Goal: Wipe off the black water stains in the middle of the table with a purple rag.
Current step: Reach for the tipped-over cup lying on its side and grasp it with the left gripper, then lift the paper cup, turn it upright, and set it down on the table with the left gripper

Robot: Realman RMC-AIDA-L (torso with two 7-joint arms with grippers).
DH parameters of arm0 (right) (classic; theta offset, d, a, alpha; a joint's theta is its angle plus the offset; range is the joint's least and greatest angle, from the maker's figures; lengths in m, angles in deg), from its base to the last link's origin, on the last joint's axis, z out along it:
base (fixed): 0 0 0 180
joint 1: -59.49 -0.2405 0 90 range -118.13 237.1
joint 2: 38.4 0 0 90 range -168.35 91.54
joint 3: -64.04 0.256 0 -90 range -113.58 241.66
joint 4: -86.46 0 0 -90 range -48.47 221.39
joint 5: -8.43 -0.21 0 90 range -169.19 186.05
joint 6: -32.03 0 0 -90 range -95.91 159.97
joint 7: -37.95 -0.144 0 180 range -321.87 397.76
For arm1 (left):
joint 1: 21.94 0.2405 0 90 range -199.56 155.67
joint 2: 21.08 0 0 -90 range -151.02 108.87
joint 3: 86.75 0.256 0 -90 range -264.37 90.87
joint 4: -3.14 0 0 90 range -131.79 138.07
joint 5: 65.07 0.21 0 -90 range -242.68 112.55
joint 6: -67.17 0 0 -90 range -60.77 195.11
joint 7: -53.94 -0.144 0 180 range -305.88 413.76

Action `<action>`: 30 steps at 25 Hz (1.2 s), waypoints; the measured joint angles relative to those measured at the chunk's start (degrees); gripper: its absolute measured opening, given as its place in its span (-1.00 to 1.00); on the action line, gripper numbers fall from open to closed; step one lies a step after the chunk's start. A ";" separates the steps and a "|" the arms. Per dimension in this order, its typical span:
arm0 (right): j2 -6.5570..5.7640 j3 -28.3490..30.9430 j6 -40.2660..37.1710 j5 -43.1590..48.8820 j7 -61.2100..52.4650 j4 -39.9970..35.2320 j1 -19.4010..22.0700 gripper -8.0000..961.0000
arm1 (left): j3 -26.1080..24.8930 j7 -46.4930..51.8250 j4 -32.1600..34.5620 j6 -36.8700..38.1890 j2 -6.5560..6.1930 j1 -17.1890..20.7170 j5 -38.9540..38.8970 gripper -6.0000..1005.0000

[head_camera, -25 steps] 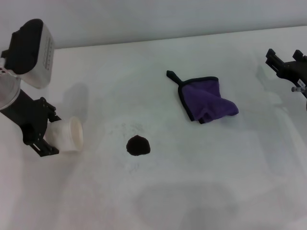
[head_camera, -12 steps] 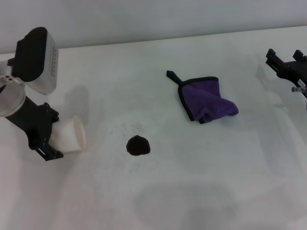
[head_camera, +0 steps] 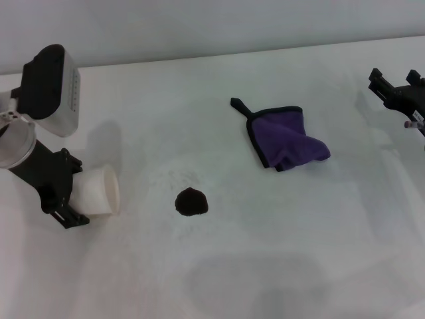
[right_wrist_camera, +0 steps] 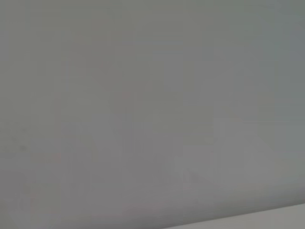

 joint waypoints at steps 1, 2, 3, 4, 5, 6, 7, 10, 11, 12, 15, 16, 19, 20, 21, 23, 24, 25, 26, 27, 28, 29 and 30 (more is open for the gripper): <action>0.00 0.00 0.00 0.01 0.00 0.00 0.00 0.81 | 0.00 0.07 0.03 -0.07 0.01 0.08 -0.05 0.69; 0.00 0.00 0.00 0.03 0.00 0.00 0.03 0.81 | 0.00 0.10 0.03 -0.11 0.01 0.12 -0.07 0.69; 0.00 0.00 0.00 0.05 0.00 0.00 0.05 0.81 | 0.00 0.14 0.05 -0.17 0.02 0.17 -0.09 0.69; 0.00 0.00 0.00 0.07 0.00 0.00 0.07 0.81 | 0.00 0.19 0.07 -0.22 0.03 0.24 -0.09 0.69; -0.01 0.00 0.00 0.10 0.00 0.00 0.10 0.81 | 0.00 0.27 0.10 -0.25 0.03 0.28 -0.10 0.69; -0.03 0.00 0.00 0.11 0.00 0.00 0.10 0.81 | 0.00 0.30 0.10 -0.29 0.04 0.32 -0.11 0.69; -0.05 0.00 0.00 0.12 0.00 0.00 0.10 0.81 | 0.00 0.38 0.10 -0.34 0.05 0.36 -0.11 0.69; -0.08 0.00 0.00 0.17 0.00 0.00 0.10 0.81 | 0.01 0.80 0.07 -0.56 0.07 0.39 -0.31 0.68; -0.09 0.00 0.00 0.19 0.00 0.00 0.09 0.81 | 0.01 0.88 0.01 -0.60 0.07 0.39 -0.44 0.68; -0.09 0.00 0.00 0.20 0.00 0.00 0.09 0.81 | 0.01 0.88 -0.02 -0.61 0.06 0.39 -0.47 0.68; -0.09 0.00 0.00 0.23 0.00 0.00 0.08 0.81 | 0.01 0.88 -0.16 -0.69 0.03 0.33 -0.62 0.68; -0.09 0.00 0.00 0.23 0.00 0.00 0.08 0.81 | 0.01 0.88 -0.22 -0.71 0.02 0.24 -0.66 0.68; -0.09 0.00 0.00 0.23 0.00 0.00 0.08 0.81 | 0.00 0.88 -0.25 -0.72 0.00 0.04 -0.71 0.66; -0.09 0.00 0.00 0.23 0.00 0.00 0.08 0.81 | 0.01 0.88 -0.25 -0.75 0.00 -0.02 -0.71 0.66; -0.09 0.00 -0.01 0.23 0.00 0.00 0.08 0.81 | 0.01 0.88 -0.24 -0.79 -0.01 -0.08 -0.71 0.65; -0.09 0.00 0.00 0.23 0.00 0.00 0.08 0.81 | 0.00 0.95 -0.06 -0.86 -0.02 -0.15 -0.57 0.63; -0.08 0.00 -0.01 0.23 0.00 0.00 0.08 0.81 | 0.00 1.10 0.04 -0.87 -0.03 -0.20 -0.49 0.61; -0.06 0.00 0.00 0.23 0.00 0.00 0.08 0.81 | 0.00 1.34 0.03 -0.87 -0.02 -0.24 -0.49 0.59; -0.04 0.00 -0.01 0.23 0.00 0.00 0.08 0.81 | 0.01 1.48 -0.01 -0.87 -0.02 -0.28 -0.54 0.57; -0.04 0.00 0.00 0.23 0.00 0.00 0.08 0.81 | 0.00 1.56 -0.09 -0.88 -0.02 -0.31 -0.68 0.55; -0.03 0.00 -0.01 0.23 0.00 0.00 0.08 0.81 | 0.00 1.64 -0.27 -0.93 -0.02 -0.35 -1.10 0.53; -0.02 0.00 -0.01 0.23 0.00 0.00 0.08 0.81 | 0.00 1.70 -0.51 -1.01 -0.02 -0.37 -1.67 0.51; -0.02 0.00 -0.01 0.22 0.00 0.00 0.08 0.81 | 0.00 1.72 -0.75 -1.07 -0.02 -0.37 -2.46 0.48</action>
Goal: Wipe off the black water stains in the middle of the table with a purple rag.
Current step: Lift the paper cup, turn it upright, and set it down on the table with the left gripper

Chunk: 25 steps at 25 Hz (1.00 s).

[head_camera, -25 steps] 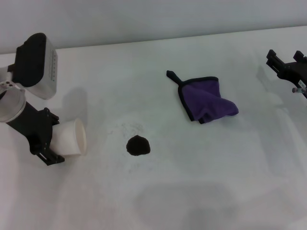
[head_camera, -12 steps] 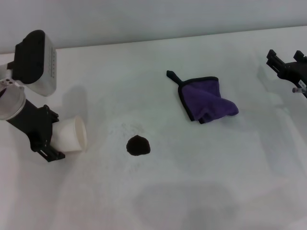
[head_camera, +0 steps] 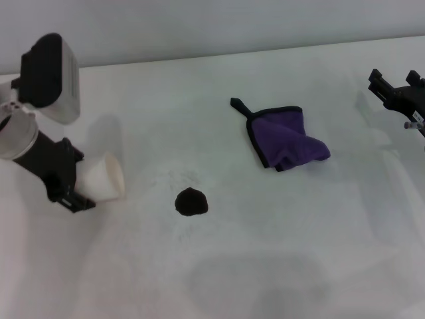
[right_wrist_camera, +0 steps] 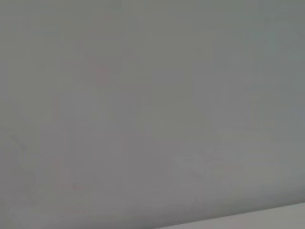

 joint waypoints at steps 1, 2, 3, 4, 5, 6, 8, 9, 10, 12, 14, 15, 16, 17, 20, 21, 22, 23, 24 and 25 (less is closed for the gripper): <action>0.01 0.00 0.00 -0.02 0.00 0.00 0.00 0.81 | 0.00 0.02 -0.39 -0.03 0.01 0.00 -1.16 0.45; 0.01 0.00 0.00 -0.04 0.00 0.00 0.00 0.81 | 0.00 0.04 -1.00 -0.14 0.00 0.01 -2.63 0.42; 0.02 0.00 -0.02 -0.07 0.00 0.00 -0.01 0.81 | 0.00 0.03 -1.98 -0.24 0.02 0.25 -4.87 0.39; 0.02 0.00 -0.03 -0.10 0.00 0.00 -0.03 0.81 | 0.00 -0.07 -2.96 -0.35 0.03 0.55 -7.40 0.38; 0.02 0.00 -0.09 -0.12 0.00 0.00 -0.06 0.81 | 0.00 -0.27 -3.70 -0.57 0.06 0.95 -10.21 0.37; 0.02 0.00 -0.14 -0.14 0.00 0.00 -0.09 0.81 | 0.00 -0.64 -4.30 -0.73 0.04 1.63 -13.45 0.35; 0.02 0.00 -0.21 -0.17 0.00 -0.03 -0.13 0.81 | 0.00 -1.52 -4.71 -0.82 -0.09 3.00 -19.13 0.33; 0.02 0.00 -0.22 -0.17 0.00 -0.05 -0.15 0.81 | 0.00 -2.02 -4.97 -0.74 -0.14 3.76 -21.72 0.31; 0.02 0.00 -0.26 -0.17 0.00 -0.07 -0.17 0.81 | 0.00 -2.66 -5.38 -0.57 -0.16 4.43 -24.61 0.30; 0.02 0.00 -0.44 -0.17 0.00 -0.20 -0.18 0.81 | -0.01 -3.83 -6.12 -0.25 -0.09 6.07 -30.19 0.28; 0.02 0.00 -0.55 -0.18 0.00 -0.35 -0.15 0.81 | -0.01 -5.40 -6.02 0.09 -0.02 8.41 -36.66 0.26; 0.01 0.00 -0.63 -0.17 0.00 -0.35 -0.13 0.81 | 0.00 -6.44 -5.52 0.18 -0.02 9.84 -40.46 0.24; 0.00 0.00 -0.67 -0.17 0.00 -0.37 -0.12 0.81 | 0.01 -7.46 -4.96 0.26 0.00 11.18 -43.26 0.23; -0.03 0.00 -0.76 -0.17 0.00 -0.38 -0.09 0.81 | -0.01 -9.01 -3.81 0.28 -0.03 13.13 -47.57 0.22; -0.07 0.00 -0.80 -0.16 0.00 -0.43 -0.05 0.81 | 0.00 -14.55 0.87 0.05 -0.10 18.91 -58.55 0.17; -0.07 -0.01 -0.80 -0.11 0.00 -0.44 -0.07 0.81 | 0.00 -16.33 2.36 -0.09 -0.10 20.36 -61.26 0.16; -0.07 0.00 -0.80 -0.07 0.00 -0.47 -0.08 0.81 | -0.03 -18.40 4.21 -0.34 -0.09 22.42 -64.32 0.14; -0.07 0.00 -0.80 -0.02 0.00 -0.49 -0.11 0.81 | -0.04 -20.03 5.52 -0.48 -0.05 23.95 -66.62 0.13; -0.07 0.00 -0.80 0.04 0.00 -0.50 -0.11 0.81 | -0.05 -21.93 7.14 -0.75 -0.02 25.67 -69.41 0.12; -0.07 0.00 -0.80 0.08 0.00 -0.51 -0.11 0.81 | -0.07 -23.46 8.73 -1.09 0.01 27.28 -71.86 0.11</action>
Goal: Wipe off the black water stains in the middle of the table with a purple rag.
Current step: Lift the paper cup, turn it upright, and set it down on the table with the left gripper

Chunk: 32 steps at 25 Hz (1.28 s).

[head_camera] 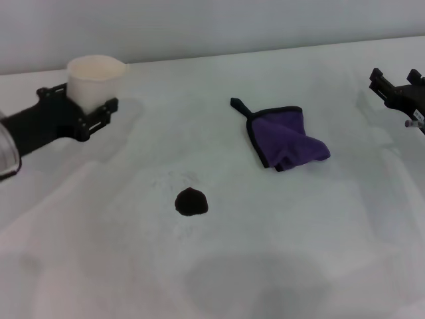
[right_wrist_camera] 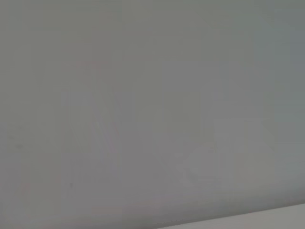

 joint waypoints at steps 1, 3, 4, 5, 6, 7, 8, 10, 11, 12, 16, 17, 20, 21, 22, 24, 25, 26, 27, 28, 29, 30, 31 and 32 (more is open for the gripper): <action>0.00 0.00 0.00 0.06 0.00 0.00 0.00 0.81 | -0.02 -1.69 1.93 -0.45 0.00 1.51 -2.75 0.10; 0.00 -0.06 0.00 0.09 0.00 -0.02 -0.02 0.81 | -0.05 -5.14 6.48 -2.06 0.02 5.13 -9.91 0.08; 0.00 -0.15 0.00 0.10 0.00 -0.02 -0.06 0.81 | -0.06 -7.23 8.74 -3.01 0.04 6.86 -13.96 0.07; 0.00 -0.28 0.00 0.10 0.00 -0.03 -0.11 0.81 | -0.08 -9.45 10.89 -3.82 0.06 8.44 -17.55 0.07; 0.00 -0.36 0.00 0.11 0.00 -0.03 -0.16 0.81 | -0.07 -12.41 13.00 -4.54 0.10 9.93 -20.91 0.06; 0.00 -0.44 0.00 0.11 0.00 -0.02 -0.21 0.81 | -0.08 -14.73 14.82 -5.08 0.11 11.02 -23.12 0.05; 0.00 -0.47 0.00 0.11 0.00 -0.03 -0.26 0.81 | -0.09 -17.44 16.63 -5.83 0.15 12.10 -25.37 0.05; 0.01 -0.57 0.00 0.11 0.00 -0.03 -0.37 0.81 | -0.10 -21.45 19.40 -7.34 0.27 13.65 -28.42 0.04; 0.02 -0.61 0.00 0.11 0.00 -0.03 -0.41 0.81 | -0.11 -23.55 21.08 -8.18 0.39 14.50 -29.78 0.04; 0.03 -0.64 0.00 0.11 0.00 -0.02 -0.45 0.81 | -0.11 -25.58 22.50 -8.84 0.47 15.22 -30.86 0.04; 0.09 -0.71 0.01 0.11 0.00 0.29 -0.54 0.81 | -0.11 -34.34 27.46 -10.93 0.74 17.23 -34.28 0.03; 0.09 -0.71 0.02 0.11 0.00 0.37 -0.54 0.81 | -0.11 -37.10 28.63 -12.05 0.77 17.51 -35.32 0.03; 0.09 -0.71 0.03 0.13 0.00 0.46 -0.43 0.81 | -0.10 -38.61 29.35 -14.17 0.78 17.63 -35.90 0.03; 0.09 -0.71 0.09 0.15 0.00 0.49 -0.35 0.81 | -0.11 -38.60 29.37 -15.11 0.78 17.58 -35.93 0.03; 0.10 -0.71 0.16 0.17 0.00 0.54 -0.31 0.81 | -0.11 -38.52 29.35 -16.13 0.78 17.45 -35.94 0.03; 0.09 -0.71 0.31 0.18 0.00 0.95 -0.28 0.81 | -0.11 -38.42 29.24 -17.67 0.76 17.27 -35.96 0.03; 0.09 -0.70 0.35 0.19 0.00 1.10 -0.28 0.81 | -0.11 -38.41 29.19 -18.15 0.74 17.21 -35.97 0.03; 0.10 -0.71 0.36 0.20 0.00 1.22 -0.30 0.81 | -0.11 -38.42 29.12 -18.40 0.71 17.21 -35.98 0.03; 0.09 -0.71 0.37 0.20 0.00 1.26 -0.32 0.81 | -0.11 -38.51 29.07 -18.49 0.70 17.21 -35.99 0.03; 0.09 -0.71 0.36 0.20 0.00 1.27 -0.32 0.81 | -0.11 -38.58 29.05 -18.49 0.70 17.23 -35.99 0.03; 0.09 -0.70 0.35 0.20 0.00 1.27 -0.32 0.81 | -0.11 -38.69 29.04 -18.49 0.69 17.27 -36.00 0.03; 0.09 -0.70 0.31 0.20 0.00 1.28 -0.33 0.81 | -0.12 -38.71 29.04 -18.49 0.69 17.29 -36.01 0.03; 0.09 -0.71 0.27 0.20 0.00 1.29 -0.35 0.81 | -0.12 -38.71 29.04 -18.54 0.69 17.34 -36.02 0.03; 0.09 -0.71 0.26 0.20 0.00 1.30 -0.38 0.81 | -0.13 -38.69 29.06 -18.59 0.69 17.38 -36.04 0.03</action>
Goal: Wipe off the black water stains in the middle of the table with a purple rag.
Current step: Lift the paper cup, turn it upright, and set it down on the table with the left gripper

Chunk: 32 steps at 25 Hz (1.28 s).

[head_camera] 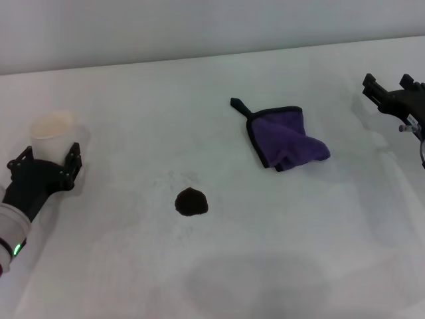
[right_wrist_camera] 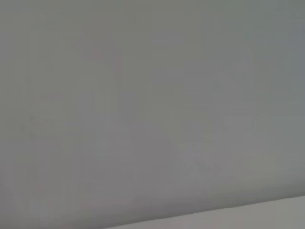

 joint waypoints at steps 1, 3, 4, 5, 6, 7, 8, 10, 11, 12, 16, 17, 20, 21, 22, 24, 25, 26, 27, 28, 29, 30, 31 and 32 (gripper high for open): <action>0.00 0.00 -0.01 0.00 0.00 0.01 -0.05 0.81 | -0.06 0.03 0.14 -0.12 0.02 0.08 -0.06 0.03; 0.00 0.00 -0.02 0.00 0.00 0.01 -0.10 0.81 | -0.35 0.04 0.35 -0.22 0.05 0.16 -0.10 0.02; 0.00 0.00 -0.02 0.00 0.00 0.01 -0.10 0.81 | -0.63 0.06 0.49 -0.36 0.06 0.25 -0.10 0.02; 0.00 0.00 -0.02 0.00 0.00 0.01 -0.11 0.81 | -0.88 0.10 0.53 -0.59 0.07 0.29 -0.10 0.02; 0.00 0.00 -0.02 0.00 0.00 0.01 -0.12 0.81 | -1.08 0.14 0.53 -0.94 0.07 0.33 -0.12 0.01; 0.00 0.00 -0.02 0.00 0.00 0.01 -0.15 0.81 | -1.16 0.15 0.53 -1.16 0.08 0.36 -0.13 0.06; 0.00 0.00 -0.02 0.00 0.00 0.01 -0.16 0.81 | -1.20 0.14 0.53 -1.31 0.08 0.38 -0.14 0.11; 0.00 0.05 -0.01 0.00 0.00 0.01 -0.15 0.81 | -1.20 0.12 0.54 -1.42 0.08 0.46 -0.14 0.21; 0.00 0.07 0.01 0.00 0.00 0.01 -0.13 0.81 | -1.20 0.12 0.54 -1.42 0.09 0.52 -0.14 0.26; 0.00 0.08 0.02 0.00 0.00 0.01 -0.11 0.81 | -1.20 0.12 0.55 -1.42 0.09 0.62 -0.14 0.30; 0.00 0.04 0.09 0.00 0.00 0.01 -0.07 0.81 | -1.21 -0.03 0.75 -1.42 0.08 1.07 -0.14 0.46; 0.00 0.03 0.11 0.00 0.00 0.00 -0.05 0.81 | -1.20 -0.03 0.95 -1.42 0.09 1.22 -0.14 0.50; 0.00 0.00 0.15 0.00 0.00 0.01 0.10 0.81 | -1.20 -0.10 1.28 -1.16 0.09 1.63 -0.09 0.61; 0.00 0.00 0.17 0.00 0.00 0.00 0.15 0.81 | -1.21 -0.13 1.32 -1.02 0.09 1.79 -0.06 0.65; 0.00 0.00 0.20 0.00 0.00 0.00 0.21 0.81 | -1.20 -0.15 1.34 -0.94 0.09 1.89 -0.05 0.69; 0.00 0.00 0.21 -0.01 0.00 0.00 0.29 0.81 | -1.20 -0.16 1.45 -0.74 0.09 2.26 -0.02 0.75; 0.00 0.00 0.22 -0.01 0.00 0.00 0.32 0.81 | -1.21 -0.17 1.50 -0.63 0.09 2.45 0.03 0.78; 0.00 0.00 0.24 -0.01 0.00 0.00 0.35 0.81 | -1.20 -0.17 1.58 -0.50 0.09 2.62 0.07 0.78; 0.00 0.00 0.25 -0.01 0.00 0.00 0.37 0.81 | -1.20 -0.18 1.72 -0.32 0.08 2.86 0.08 0.78; 0.00 0.00 0.26 0.00 0.00 0.00 0.39 0.81 | -1.20 -0.18 1.85 -0.14 0.07 3.05 0.08 0.78; 0.00 -0.01 0.27 -0.01 0.00 0.00 0.40 0.81 | -1.21 -0.18 1.95 0.17 0.04 3.31 0.08 0.78; 0.00 -0.03 0.28 -0.01 0.00 0.00 0.40 0.81 | -1.20 -0.14 2.06 0.55 0.01 3.62 0.06 0.78; 0.00 -0.05 0.31 -0.01 0.00 0.00 0.40 0.81 | -1.21 -0.10 2.12 0.89 0.00 3.83 0.05 0.78; 0.00 -0.08 0.35 -0.01 0.00 0.07 0.40 0.81 | -1.20 0.00 2.17 1.39 -0.01 4.16 0.04 0.78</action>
